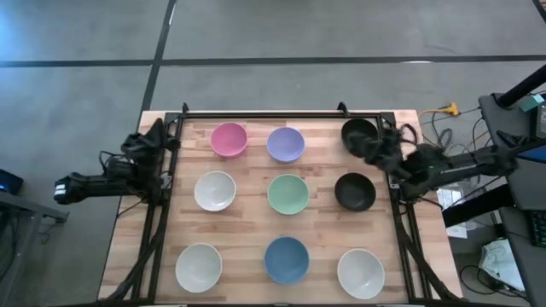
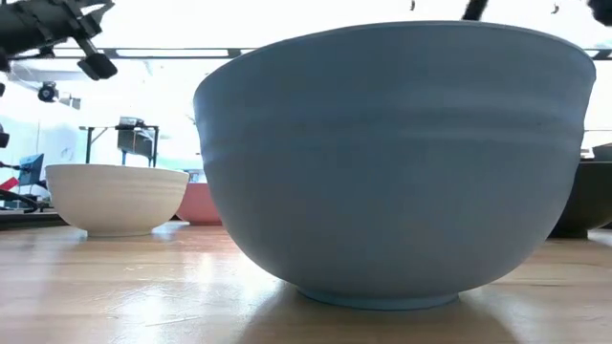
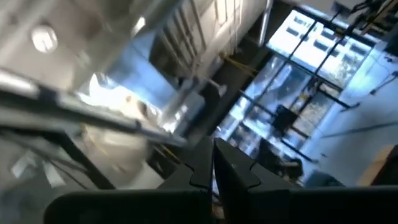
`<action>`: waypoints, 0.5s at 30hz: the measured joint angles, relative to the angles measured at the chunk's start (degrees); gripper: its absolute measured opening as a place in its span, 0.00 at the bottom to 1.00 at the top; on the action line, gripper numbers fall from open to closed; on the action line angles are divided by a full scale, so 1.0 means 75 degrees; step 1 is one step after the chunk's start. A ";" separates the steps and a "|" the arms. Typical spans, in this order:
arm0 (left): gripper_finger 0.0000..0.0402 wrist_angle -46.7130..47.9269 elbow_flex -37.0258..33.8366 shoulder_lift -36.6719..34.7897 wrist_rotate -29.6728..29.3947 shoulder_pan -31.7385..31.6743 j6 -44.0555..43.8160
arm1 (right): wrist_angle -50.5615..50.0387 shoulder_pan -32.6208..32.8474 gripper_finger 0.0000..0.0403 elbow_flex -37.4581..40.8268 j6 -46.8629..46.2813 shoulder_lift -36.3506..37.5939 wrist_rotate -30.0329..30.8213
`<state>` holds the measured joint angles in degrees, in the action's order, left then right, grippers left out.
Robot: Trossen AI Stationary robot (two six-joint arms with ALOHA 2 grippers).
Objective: Nest bowls inside each other
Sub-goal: Stack the bottom black bowl on top of the green bowl
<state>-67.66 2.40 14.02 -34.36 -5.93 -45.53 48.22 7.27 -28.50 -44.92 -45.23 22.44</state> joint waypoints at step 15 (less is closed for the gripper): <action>0.00 0.9232 0.5259 0.2157 0.3769 0.0000 0.3376 | -1.2328 -0.0020 0.02 -0.6089 0.2346 -0.3211 0.0351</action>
<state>1.58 41.84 30.19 -6.09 -5.93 -20.21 -44.24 7.11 -74.17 -27.33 -69.31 25.07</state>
